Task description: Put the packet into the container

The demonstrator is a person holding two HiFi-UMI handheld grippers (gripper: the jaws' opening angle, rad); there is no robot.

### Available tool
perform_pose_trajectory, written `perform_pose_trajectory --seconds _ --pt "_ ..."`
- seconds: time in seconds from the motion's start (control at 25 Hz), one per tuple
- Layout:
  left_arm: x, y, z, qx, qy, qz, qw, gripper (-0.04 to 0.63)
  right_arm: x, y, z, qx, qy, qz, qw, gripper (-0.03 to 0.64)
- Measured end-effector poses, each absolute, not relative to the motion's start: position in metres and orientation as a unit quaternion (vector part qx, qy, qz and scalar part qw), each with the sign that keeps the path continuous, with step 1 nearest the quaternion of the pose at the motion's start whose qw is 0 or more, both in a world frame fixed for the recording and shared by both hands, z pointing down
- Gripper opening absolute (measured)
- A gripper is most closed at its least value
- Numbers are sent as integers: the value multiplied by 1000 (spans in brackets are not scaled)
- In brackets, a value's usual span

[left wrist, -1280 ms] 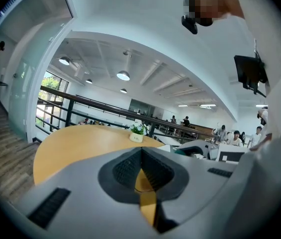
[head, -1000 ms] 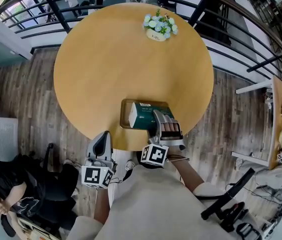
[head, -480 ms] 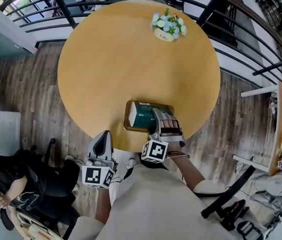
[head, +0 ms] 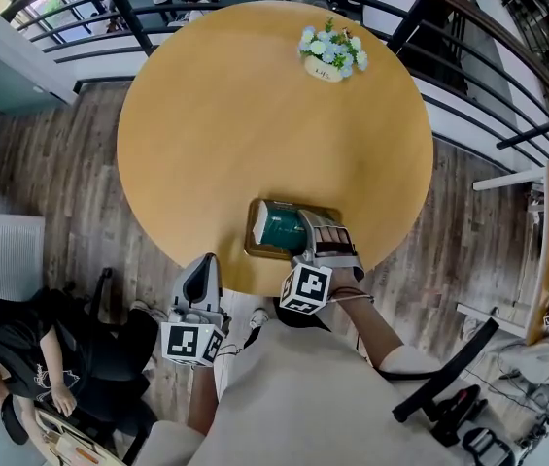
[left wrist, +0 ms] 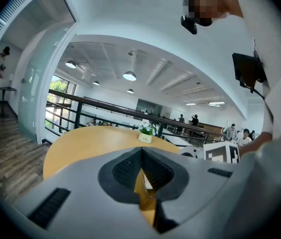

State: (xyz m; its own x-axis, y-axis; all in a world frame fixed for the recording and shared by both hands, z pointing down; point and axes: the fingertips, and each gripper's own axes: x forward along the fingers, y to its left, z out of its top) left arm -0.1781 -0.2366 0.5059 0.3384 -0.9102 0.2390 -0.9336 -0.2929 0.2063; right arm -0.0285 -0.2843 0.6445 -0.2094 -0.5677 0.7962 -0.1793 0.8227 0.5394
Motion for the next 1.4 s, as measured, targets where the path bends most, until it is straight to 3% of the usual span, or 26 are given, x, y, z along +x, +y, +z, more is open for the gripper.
perform_pose_trajectory --seconds 0.6,0.84,0.96,1.24,1.4 --pt "-172 -240 506 808 -567 36 153 5 -33 -283 634 256 -768 -177 560 387" --pt "-161 -239 498 819 -554 31 146 5 -24 -284 615 300 -754 -201 549 225" --pt "-159 -237 495 824 -547 30 142 6 -20 -288 603 333 -738 -228 541 9" --pt "-155 -230 489 832 -539 28 129 6 -13 -283 590 368 -737 -221 522 3" --pt "-153 -226 481 836 -536 26 115 5 -8 -283 572 434 -770 -138 446 3"
